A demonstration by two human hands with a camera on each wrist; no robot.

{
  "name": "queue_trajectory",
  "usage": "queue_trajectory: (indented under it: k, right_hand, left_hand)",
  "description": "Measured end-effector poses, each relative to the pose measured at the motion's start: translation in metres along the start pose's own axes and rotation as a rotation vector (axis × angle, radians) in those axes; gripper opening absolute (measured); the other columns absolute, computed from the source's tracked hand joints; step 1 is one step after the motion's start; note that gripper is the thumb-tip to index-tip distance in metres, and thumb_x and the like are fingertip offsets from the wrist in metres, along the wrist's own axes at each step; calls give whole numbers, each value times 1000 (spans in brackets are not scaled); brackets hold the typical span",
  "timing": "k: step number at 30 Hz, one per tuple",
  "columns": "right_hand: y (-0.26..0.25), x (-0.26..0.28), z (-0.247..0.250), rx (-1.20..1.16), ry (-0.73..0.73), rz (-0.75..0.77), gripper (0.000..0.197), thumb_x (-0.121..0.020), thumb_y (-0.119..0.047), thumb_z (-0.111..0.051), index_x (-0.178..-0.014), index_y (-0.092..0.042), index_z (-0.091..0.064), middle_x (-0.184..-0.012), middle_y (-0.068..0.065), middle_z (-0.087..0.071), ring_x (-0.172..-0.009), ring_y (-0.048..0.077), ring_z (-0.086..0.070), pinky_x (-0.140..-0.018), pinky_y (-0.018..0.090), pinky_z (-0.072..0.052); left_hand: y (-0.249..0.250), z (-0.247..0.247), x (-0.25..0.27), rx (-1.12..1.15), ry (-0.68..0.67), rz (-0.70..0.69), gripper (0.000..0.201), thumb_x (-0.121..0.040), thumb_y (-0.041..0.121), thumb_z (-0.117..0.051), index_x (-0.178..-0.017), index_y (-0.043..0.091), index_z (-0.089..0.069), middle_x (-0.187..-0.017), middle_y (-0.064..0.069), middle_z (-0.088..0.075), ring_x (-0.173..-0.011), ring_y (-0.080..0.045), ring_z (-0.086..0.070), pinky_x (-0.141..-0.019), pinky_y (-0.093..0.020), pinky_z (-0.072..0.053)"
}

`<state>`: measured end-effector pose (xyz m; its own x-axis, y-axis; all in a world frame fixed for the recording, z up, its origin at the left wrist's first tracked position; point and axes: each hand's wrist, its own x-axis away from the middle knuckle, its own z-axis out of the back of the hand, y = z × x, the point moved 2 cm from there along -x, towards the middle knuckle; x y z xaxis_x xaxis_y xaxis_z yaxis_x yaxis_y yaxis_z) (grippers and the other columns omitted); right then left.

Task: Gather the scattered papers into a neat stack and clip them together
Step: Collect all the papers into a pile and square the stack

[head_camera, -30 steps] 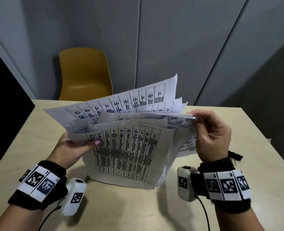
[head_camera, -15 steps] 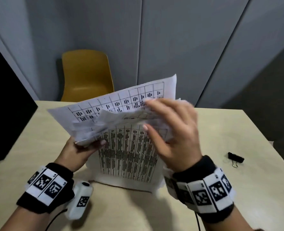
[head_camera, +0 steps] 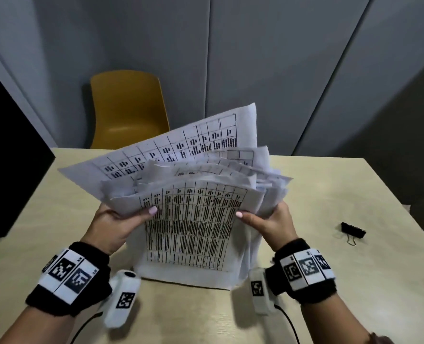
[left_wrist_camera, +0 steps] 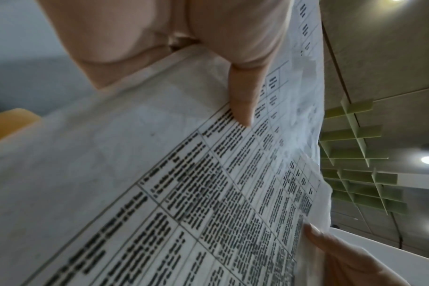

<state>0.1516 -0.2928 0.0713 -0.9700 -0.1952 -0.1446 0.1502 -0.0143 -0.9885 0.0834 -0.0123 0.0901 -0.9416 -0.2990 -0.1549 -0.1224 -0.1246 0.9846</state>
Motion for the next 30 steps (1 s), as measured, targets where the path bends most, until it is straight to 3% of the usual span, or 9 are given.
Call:
queue_trajectory:
  k: [5,10,13,16,20,22,24,27,30]
  right_hand:
    - [-5,-5,-25,-90,71,100,47,-73,18,-65,-66,-28,-76,-68,-18,-72,-69,-3,-66,-68,15,-54]
    - [-20,-4,-35,-132,171,209,43,-73,15,-67,-67,-27,-75,-68,-20,-71,-69,-4,-65,-66,15,-53]
    - [-21,0,-26,-192,164,241,27,-68,5,-74,-85,-15,-75,-82,-6,-75,-77,5,-69,-72,22,-55]
    - [-6,2,-18,-123,141,193,66,-59,-21,-82,-112,7,-55,-108,17,-68,-100,27,-66,-87,36,-54]
    - [-6,1,-24,-92,117,130,40,-64,2,-79,-100,3,-62,-81,-12,-74,-79,2,-68,-72,17,-54]
    - [-9,0,-28,-83,139,145,30,-70,12,-72,-87,-11,-65,-71,-21,-71,-69,-6,-65,-66,12,-51]
    - [-12,-2,-27,-98,178,165,35,-72,15,-68,-79,-19,-65,-67,-22,-70,-66,-7,-63,-65,12,-51]
    - [-10,0,-22,-141,197,184,31,-65,5,-78,-90,-9,-66,-79,-7,-73,-75,5,-66,-72,22,-55]
    - [4,5,-14,-126,158,61,64,-57,-10,-84,-113,-5,-53,-101,9,-69,-90,19,-68,-76,31,-57]
  left_hand:
    - [0,-14,1,-21,176,-84,29,-76,0,-67,-87,27,-64,-77,25,-70,-81,9,-64,-78,-5,-48]
    - [15,-24,0,-130,286,-225,20,-79,2,-66,-94,14,-64,-63,44,-59,-72,22,-59,-70,2,-42]
    - [22,-20,5,-82,229,-259,30,-70,10,-78,-88,28,-64,-76,43,-63,-85,20,-59,-81,-2,-44]
    - [16,-11,7,1,130,-166,41,-55,33,-77,-95,27,-67,-91,31,-69,-95,8,-63,-84,-8,-47]
    - [0,-16,3,-41,175,-44,46,-64,22,-82,-107,21,-65,-102,14,-69,-105,-8,-62,-79,-1,-43]
    - [3,-19,0,-42,238,-86,24,-75,9,-73,-94,22,-66,-79,26,-70,-91,0,-64,-70,2,-42]
    - [11,-21,-1,-52,212,-163,25,-75,5,-71,-84,28,-65,-69,37,-65,-79,13,-63,-71,0,-44]
    - [14,-13,0,-19,137,-212,35,-64,11,-81,-96,15,-67,-82,29,-70,-88,9,-65,-77,-5,-47]
    - [-2,-3,1,56,72,-126,62,-50,19,-88,-107,7,-64,-96,10,-73,-96,-1,-67,-77,-10,-50]
